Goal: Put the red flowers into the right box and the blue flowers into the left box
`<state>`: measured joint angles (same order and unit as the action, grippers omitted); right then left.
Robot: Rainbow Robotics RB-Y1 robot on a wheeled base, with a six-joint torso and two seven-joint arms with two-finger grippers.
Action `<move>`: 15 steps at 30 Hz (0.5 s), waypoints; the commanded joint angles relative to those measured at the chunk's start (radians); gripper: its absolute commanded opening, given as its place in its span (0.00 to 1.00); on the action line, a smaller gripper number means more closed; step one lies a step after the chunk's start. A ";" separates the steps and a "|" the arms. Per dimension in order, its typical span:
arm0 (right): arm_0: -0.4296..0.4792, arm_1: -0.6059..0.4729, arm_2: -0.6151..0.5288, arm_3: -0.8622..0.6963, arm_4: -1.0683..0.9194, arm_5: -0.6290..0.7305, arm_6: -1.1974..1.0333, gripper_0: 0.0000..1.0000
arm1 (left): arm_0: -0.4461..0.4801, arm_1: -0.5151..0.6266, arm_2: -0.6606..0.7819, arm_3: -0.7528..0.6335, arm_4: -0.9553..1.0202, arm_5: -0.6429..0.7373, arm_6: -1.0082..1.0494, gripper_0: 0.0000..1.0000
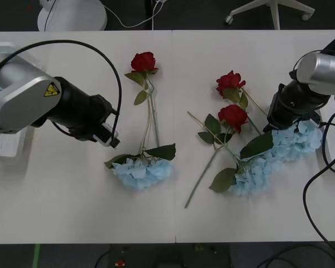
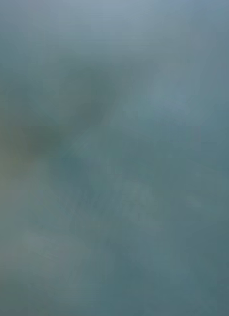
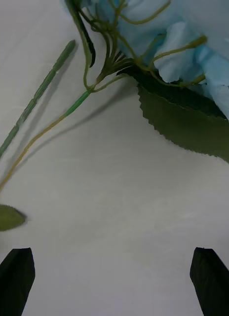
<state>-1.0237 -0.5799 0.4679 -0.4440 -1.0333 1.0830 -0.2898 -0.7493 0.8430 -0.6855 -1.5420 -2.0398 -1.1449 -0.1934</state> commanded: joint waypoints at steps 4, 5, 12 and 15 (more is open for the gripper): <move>-0.047 0.017 -0.015 0.011 0.009 0.014 -0.019 0.05 | -0.140 -0.243 -0.002 0.194 -0.122 0.040 -0.393 0.91; -0.047 0.017 -0.015 0.011 0.012 0.018 -0.014 0.00 | -0.154 -0.269 -0.002 0.229 -0.138 0.048 -0.439 0.91; -0.047 0.017 -0.015 0.015 0.021 0.041 -0.005 0.00 | -0.183 -0.340 -0.002 0.287 -0.212 0.054 -0.575 0.91; -0.047 0.012 -0.017 0.015 0.024 0.058 0.003 0.00 | -0.191 -0.329 -0.031 0.286 -0.215 0.048 -0.577 0.91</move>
<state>-1.0238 -0.5775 0.4677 -0.4326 -1.0207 1.1217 -0.2897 -0.8834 0.5088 -0.6869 -1.2424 -2.2439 -1.1013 -0.7065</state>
